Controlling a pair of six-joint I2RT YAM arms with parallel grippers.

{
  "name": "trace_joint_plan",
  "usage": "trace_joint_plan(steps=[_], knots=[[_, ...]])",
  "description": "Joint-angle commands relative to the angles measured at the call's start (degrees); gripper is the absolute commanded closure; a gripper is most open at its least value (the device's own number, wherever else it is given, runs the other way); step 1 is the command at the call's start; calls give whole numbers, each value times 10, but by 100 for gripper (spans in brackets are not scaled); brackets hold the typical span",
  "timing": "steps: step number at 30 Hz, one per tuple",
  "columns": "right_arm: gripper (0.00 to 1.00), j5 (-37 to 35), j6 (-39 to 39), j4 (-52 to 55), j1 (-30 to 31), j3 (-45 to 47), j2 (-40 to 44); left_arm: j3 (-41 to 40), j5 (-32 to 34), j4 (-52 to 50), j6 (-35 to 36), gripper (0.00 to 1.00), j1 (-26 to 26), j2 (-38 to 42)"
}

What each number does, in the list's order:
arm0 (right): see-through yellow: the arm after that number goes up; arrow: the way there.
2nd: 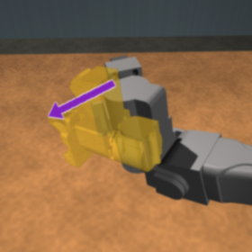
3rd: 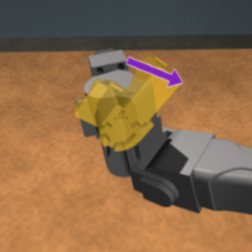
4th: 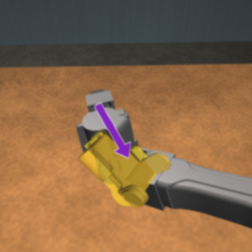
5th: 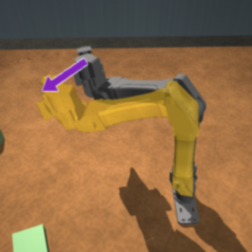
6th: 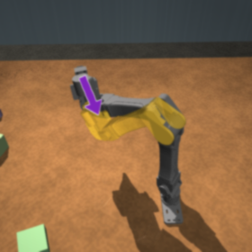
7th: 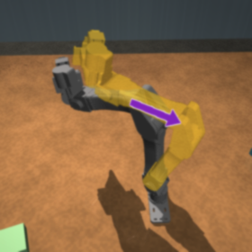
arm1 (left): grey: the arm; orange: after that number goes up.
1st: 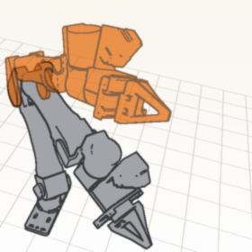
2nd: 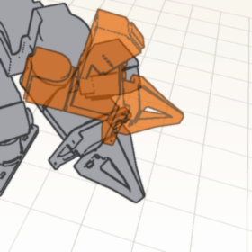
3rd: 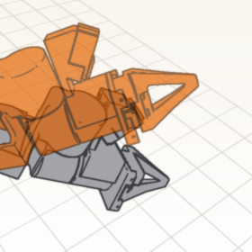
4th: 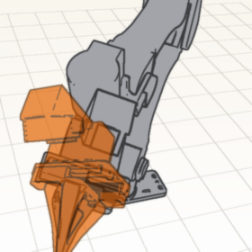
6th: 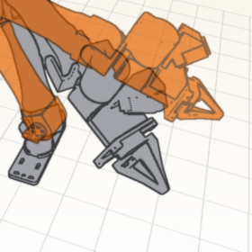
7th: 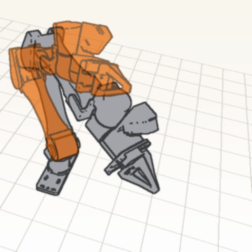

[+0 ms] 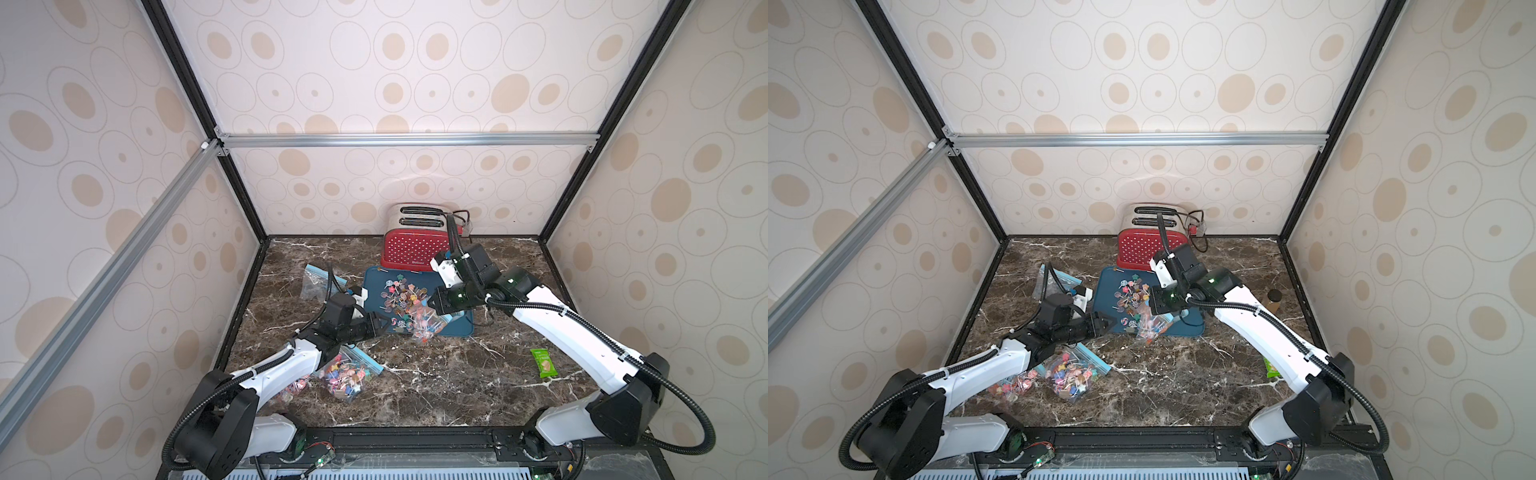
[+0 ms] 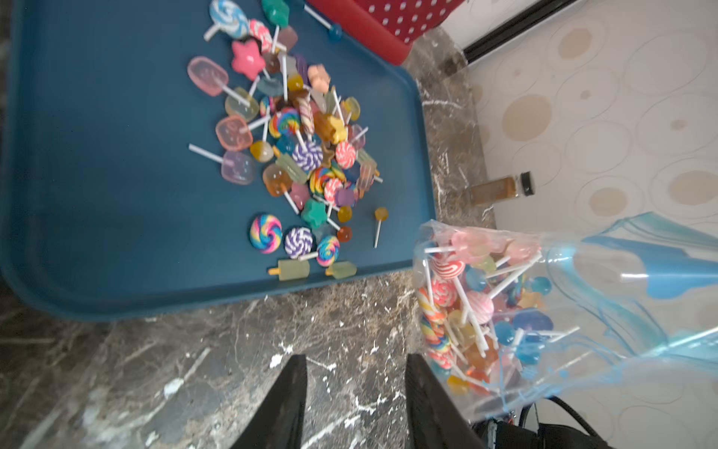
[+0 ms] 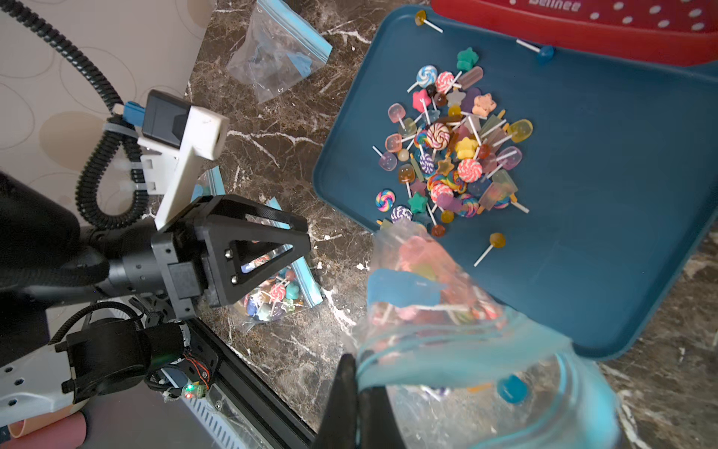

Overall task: Pour candies out of the ziploc bag
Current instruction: 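Pick up the ziploc bag from the center of the board, then pour the candies out of the ziploc bag onto the tray.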

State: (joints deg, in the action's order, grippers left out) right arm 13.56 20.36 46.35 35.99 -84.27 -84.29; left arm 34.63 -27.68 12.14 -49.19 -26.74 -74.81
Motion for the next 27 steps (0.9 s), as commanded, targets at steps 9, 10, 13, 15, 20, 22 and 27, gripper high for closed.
trace_joint_plan(steps=[9, 10, 13, 15, 20, 22, 27], knots=[[100, 39, -52, 18, -34, -31, -23, 58, -54, 44, 2, 54, 10, -51], [100, 49, -50, 12, -33, -23, -20, 59, -51, 34, 7, 54, 10, -46], [100, 82, -29, -12, -33, 10, -12, 61, -37, -9, 22, 54, 10, -20], [100, 108, -5, -39, -30, 44, -3, 61, -20, -49, 33, 54, 10, 4], [100, 109, 41, -106, 6, 129, 22, 56, 16, -145, 56, 53, 10, 71], [100, 104, 59, -128, 20, 159, 34, 54, 26, -182, 61, 52, 10, 92], [100, 90, 94, -163, 45, 215, 62, 46, 35, -243, 61, 52, -7, 121]])
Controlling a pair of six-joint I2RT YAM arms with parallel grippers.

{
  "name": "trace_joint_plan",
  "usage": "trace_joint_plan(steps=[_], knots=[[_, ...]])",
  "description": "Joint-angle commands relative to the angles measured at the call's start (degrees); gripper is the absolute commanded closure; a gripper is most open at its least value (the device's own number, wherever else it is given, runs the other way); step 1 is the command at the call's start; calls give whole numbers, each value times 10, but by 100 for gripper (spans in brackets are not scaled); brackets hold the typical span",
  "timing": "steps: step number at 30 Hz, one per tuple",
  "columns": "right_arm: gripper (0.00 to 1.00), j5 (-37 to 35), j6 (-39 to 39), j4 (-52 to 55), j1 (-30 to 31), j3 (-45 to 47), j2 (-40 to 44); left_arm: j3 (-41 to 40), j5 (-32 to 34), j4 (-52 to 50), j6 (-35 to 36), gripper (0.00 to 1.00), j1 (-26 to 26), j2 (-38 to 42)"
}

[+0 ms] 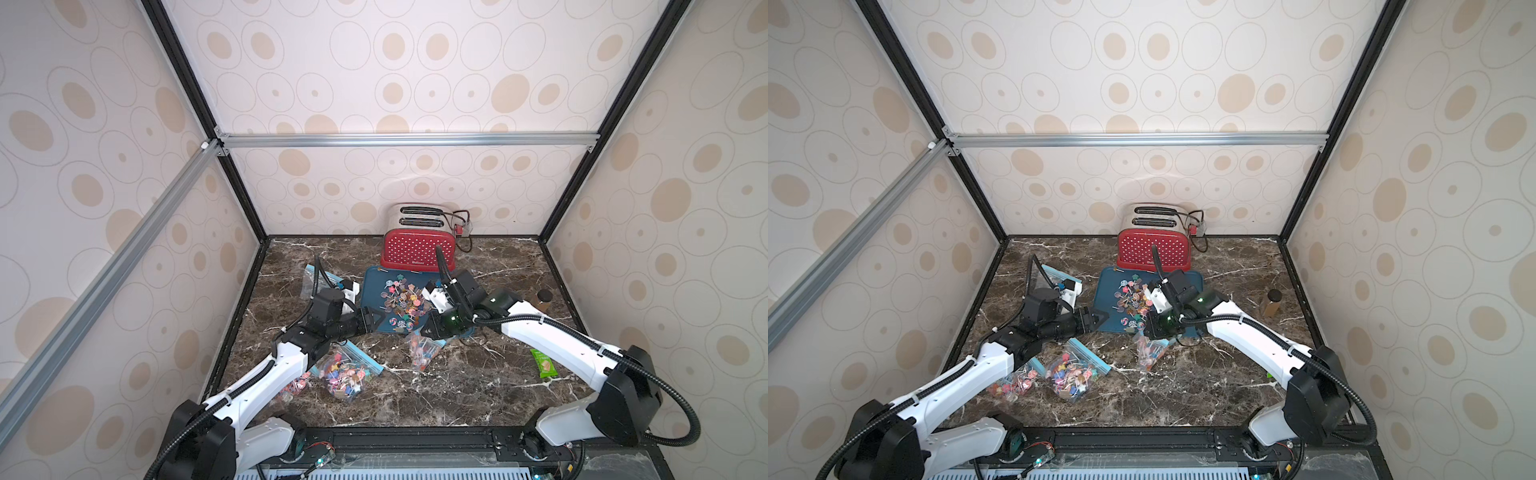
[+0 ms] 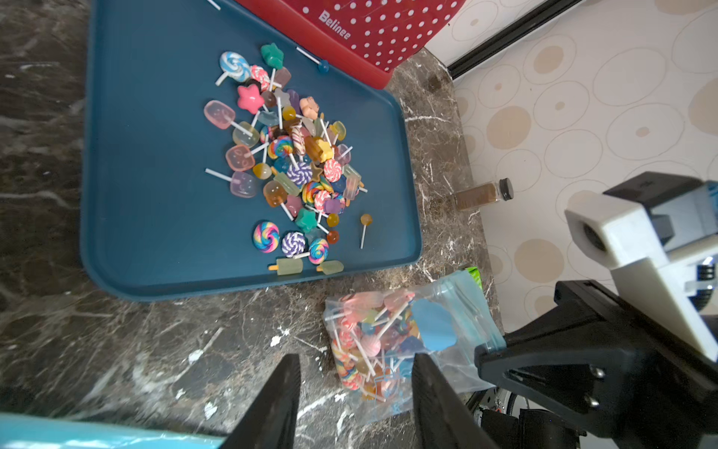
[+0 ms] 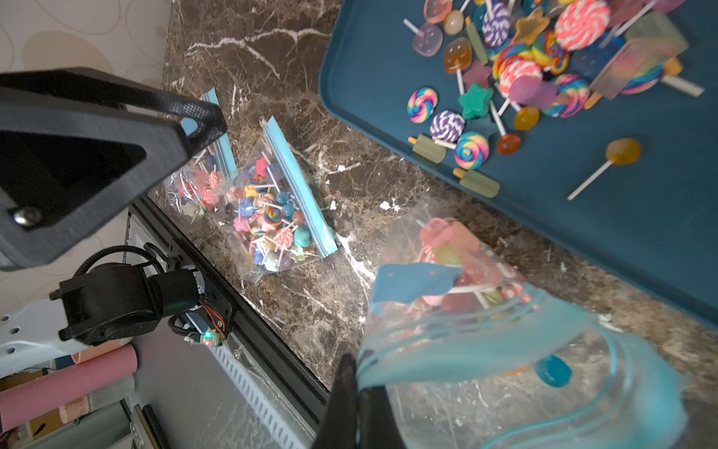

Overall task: Pour candies out of the ziploc bag
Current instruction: 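Pour the candies out of the ziploc bag onto the tray.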

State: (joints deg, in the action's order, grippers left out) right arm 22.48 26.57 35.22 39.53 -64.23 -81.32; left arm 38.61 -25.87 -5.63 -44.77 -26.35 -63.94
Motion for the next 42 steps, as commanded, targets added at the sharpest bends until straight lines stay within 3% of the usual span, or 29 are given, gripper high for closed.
trace_joint_plan(steps=[1, 5, 12, 20, 33, 37, 42], knots=[[100, -2, 35, -55, 12, 24, 37, 6, 20, -71, 17, 52, -18, 14], [100, -30, 40, -52, 14, 67, 59, 11, 38, -87, 12, 52, -66, 0], [100, -60, 42, -42, 14, 139, 65, -13, 34, -34, -30, 50, -106, -37], [100, -80, 45, -37, 14, 162, 83, 5, 47, 6, -53, 44, -187, -121], [100, -66, 47, -50, 14, 151, 74, 7, 23, 121, -93, 44, -210, -232], [100, -66, 47, -49, 14, 150, 74, 10, 25, 128, -91, 47, -210, -245], [100, -65, 48, -50, 14, 151, 75, 17, 26, 134, -90, 68, -210, -249]])
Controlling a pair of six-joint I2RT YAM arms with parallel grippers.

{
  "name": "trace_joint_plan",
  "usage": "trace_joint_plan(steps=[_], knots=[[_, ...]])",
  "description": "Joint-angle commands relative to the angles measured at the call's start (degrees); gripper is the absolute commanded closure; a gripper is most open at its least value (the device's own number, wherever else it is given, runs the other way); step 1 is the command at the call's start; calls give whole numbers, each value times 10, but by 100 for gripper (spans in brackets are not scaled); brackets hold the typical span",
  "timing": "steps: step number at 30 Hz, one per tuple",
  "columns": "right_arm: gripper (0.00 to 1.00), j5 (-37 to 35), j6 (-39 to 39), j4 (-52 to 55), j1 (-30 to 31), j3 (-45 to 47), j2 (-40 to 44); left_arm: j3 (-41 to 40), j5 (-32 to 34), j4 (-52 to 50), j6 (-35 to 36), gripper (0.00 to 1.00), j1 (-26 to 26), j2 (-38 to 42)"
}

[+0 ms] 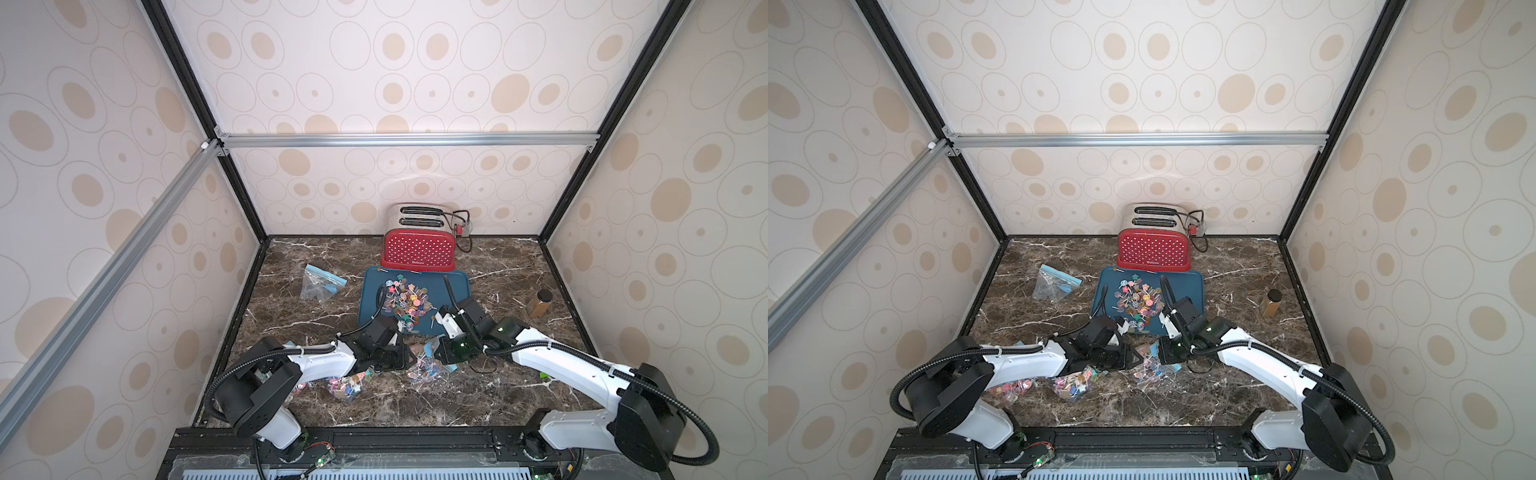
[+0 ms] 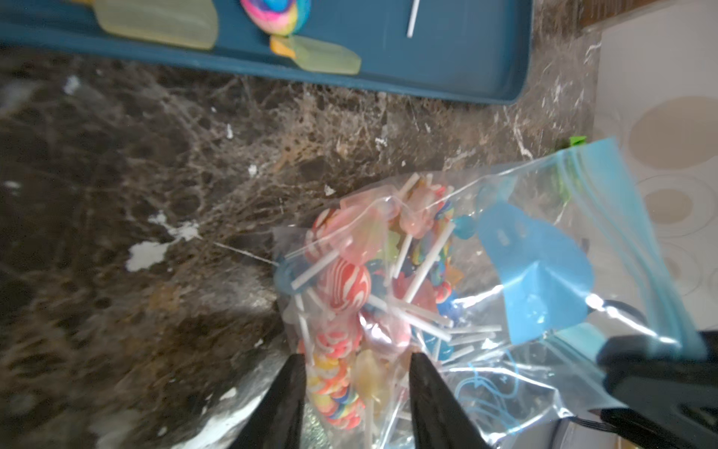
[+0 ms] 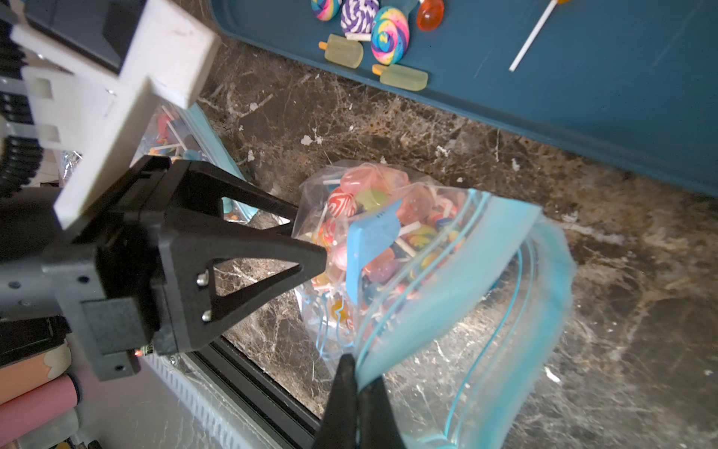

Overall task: Pour candies out of the ziploc bag
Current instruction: 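Pour the candies out of the ziploc bag onto the tray.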

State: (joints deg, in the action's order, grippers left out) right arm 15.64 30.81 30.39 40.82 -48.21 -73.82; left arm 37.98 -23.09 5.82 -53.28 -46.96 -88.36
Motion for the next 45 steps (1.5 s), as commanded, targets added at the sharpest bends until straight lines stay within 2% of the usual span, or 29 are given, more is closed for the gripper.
trace_joint_plan(steps=[1, 3, 10, 17, 26, 32, 38, 45], knots=[[100, 4, 7, -2, 1, -9, 0, 24, -3, 22, -6, 73, -4, -7], [100, 4, 6, -2, 1, -8, 0, 25, -4, 26, -7, 81, -4, -11], [100, 7, 7, -3, 1, -11, 1, 25, -2, 27, -7, 100, -4, -11], [100, -3, 6, 13, 1, -44, 6, 40, 4, 6, -1, 100, -4, 11], [100, -56, 0, 59, 1, -130, -10, 115, 31, -78, 32, 100, -3, 42], [100, -89, -21, 86, -26, -199, -43, 188, 30, -113, 61, 100, 34, 33], [100, -68, -53, 68, -91, -244, -104, 301, 21, -162, 121, 100, 90, -31], [100, -53, -86, 54, -148, -312, -210, 442, -19, -172, 149, 100, 128, -164]])
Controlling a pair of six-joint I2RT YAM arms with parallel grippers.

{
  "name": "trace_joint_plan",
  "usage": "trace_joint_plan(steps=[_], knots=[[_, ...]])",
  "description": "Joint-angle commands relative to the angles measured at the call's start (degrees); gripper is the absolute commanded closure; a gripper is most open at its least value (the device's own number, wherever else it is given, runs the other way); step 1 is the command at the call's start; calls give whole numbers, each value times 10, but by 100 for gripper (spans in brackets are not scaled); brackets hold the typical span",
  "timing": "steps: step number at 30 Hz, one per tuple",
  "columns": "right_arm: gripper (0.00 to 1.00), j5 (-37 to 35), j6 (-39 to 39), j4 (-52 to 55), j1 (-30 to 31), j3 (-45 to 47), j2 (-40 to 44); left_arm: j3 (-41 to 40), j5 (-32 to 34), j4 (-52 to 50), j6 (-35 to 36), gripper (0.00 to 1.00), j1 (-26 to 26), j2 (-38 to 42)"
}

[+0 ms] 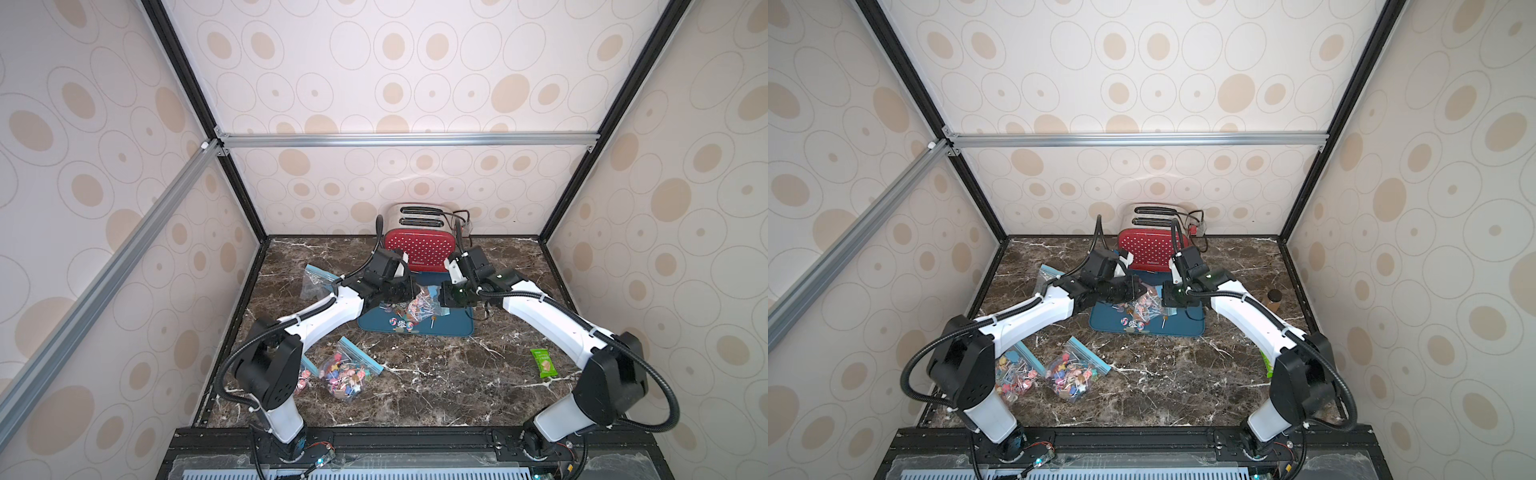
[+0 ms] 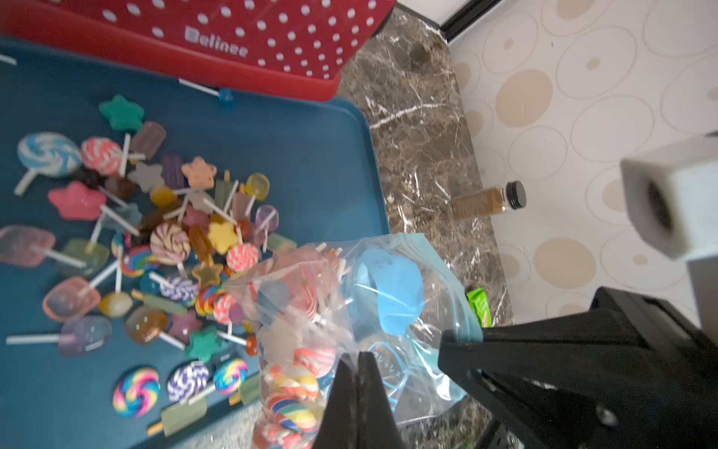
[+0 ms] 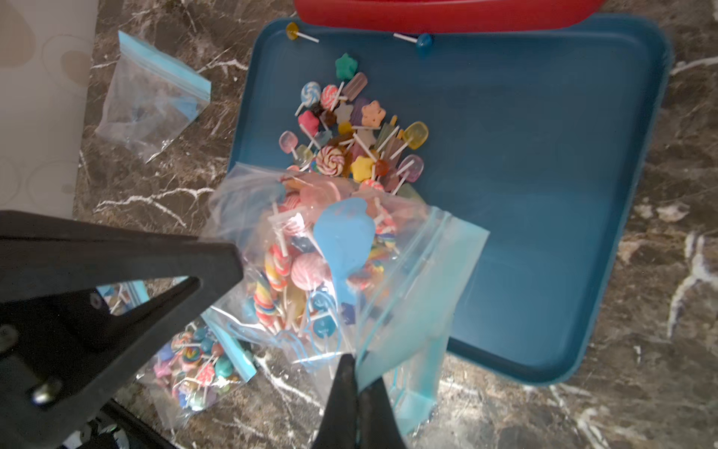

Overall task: Pour candies out of the ziploc bag
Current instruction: 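Pour the candies out of the ziploc bag onto the tray.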

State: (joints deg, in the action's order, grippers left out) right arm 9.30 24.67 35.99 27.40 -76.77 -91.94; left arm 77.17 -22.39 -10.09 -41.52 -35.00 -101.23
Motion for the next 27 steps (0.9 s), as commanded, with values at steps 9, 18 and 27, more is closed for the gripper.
trace_joint_plan(steps=[9, 18, 27], knots=[[100, 23, -17, -16, -36, -75, -126, 188, -55, -50, 46, 100, 25, -140], [97, -2, 17, -40, -36, -48, -117, 272, -56, -140, 79, 100, 25, -153], [70, -19, 38, -54, -36, -2, -82, 306, -56, -208, 105, 100, 24, -167]])
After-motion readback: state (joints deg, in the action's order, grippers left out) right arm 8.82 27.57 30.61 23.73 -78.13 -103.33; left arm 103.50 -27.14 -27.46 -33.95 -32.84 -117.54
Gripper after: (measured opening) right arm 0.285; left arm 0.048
